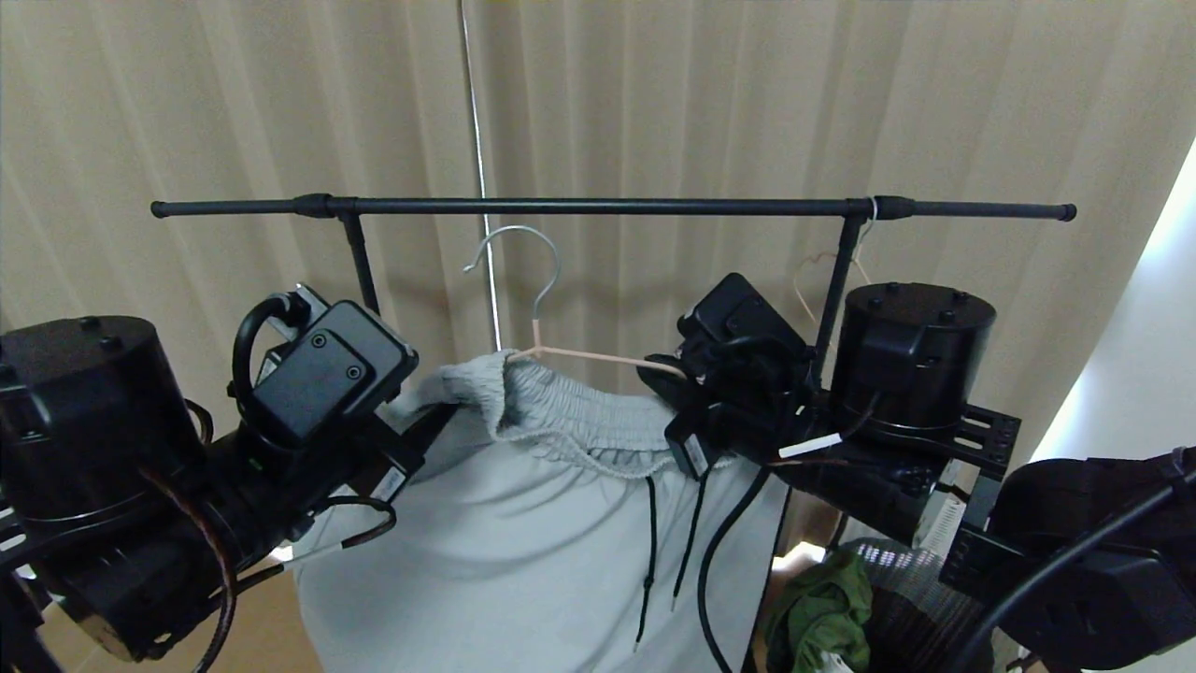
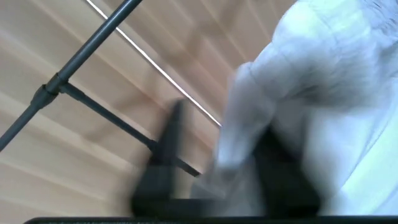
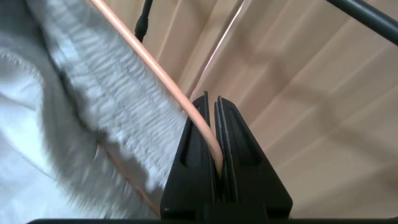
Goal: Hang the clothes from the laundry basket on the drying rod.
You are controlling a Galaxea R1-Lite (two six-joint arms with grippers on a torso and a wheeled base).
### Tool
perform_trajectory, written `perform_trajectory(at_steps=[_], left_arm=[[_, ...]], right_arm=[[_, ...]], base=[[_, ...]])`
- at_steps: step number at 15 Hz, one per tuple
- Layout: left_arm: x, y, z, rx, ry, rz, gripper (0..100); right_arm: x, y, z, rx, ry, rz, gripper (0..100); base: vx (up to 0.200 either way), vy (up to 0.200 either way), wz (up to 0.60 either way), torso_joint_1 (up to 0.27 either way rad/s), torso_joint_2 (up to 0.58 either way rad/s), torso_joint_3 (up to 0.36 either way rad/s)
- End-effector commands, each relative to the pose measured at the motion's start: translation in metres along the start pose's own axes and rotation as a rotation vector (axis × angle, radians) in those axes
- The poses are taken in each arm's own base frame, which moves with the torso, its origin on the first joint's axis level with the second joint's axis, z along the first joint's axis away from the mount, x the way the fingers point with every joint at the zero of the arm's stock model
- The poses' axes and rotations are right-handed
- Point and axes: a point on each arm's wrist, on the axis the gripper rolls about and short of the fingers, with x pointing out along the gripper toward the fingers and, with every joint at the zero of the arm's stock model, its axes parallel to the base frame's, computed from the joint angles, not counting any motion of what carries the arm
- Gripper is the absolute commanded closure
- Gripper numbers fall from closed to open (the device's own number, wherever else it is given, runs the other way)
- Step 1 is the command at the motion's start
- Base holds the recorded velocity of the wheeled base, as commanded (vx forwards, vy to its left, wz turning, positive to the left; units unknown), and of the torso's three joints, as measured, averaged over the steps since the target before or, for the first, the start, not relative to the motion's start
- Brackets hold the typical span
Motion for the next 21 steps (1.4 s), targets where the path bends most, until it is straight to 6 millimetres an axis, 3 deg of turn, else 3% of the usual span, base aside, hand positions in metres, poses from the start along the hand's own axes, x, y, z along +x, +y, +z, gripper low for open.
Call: perform_trajectory(at_steps=[1,6,11,14,17,21], left_arm=[[-0.001,0.000,0.000,0.002,0.000,-0.003,0],[-0.014,0.003,0.000,-0.058,-0.026,-0.006,0],[-0.057,0.009,-0.021,-0.269,-0.017,-0.018,0],[-0.075,0.016,-0.034,-0.391,-0.008,-0.136,0],[-0.083,0.012,-0.050,-0.499,0.019,-0.198,0],[-0.078,0.011,-0.056,-0.570,0.049,-0.226,0]], right_arm=[[-0.007,-0.002,0.001,0.001,-0.005,-0.003,100],[-0.019,-0.019,0.000,0.012,-0.002,-0.053,100],[-0.040,-0.048,0.005,0.024,-0.024,-0.145,100],[-0.051,-0.058,0.012,0.038,-0.049,-0.178,100],[-0.053,-0.062,0.016,0.054,-0.070,-0.193,100],[-0.057,-0.066,0.027,0.066,-0.114,-0.203,100]], base=[[0.000,0.000,0.00,0.000,0.00,0.000],[0.000,0.000,0.00,0.000,0.00,0.000],[0.000,0.000,0.00,0.000,0.00,0.000],[0.000,0.000,0.00,0.000,0.00,0.000],[0.000,0.000,0.00,0.000,0.00,0.000],[0.000,0.000,0.00,0.000,0.00,0.000]])
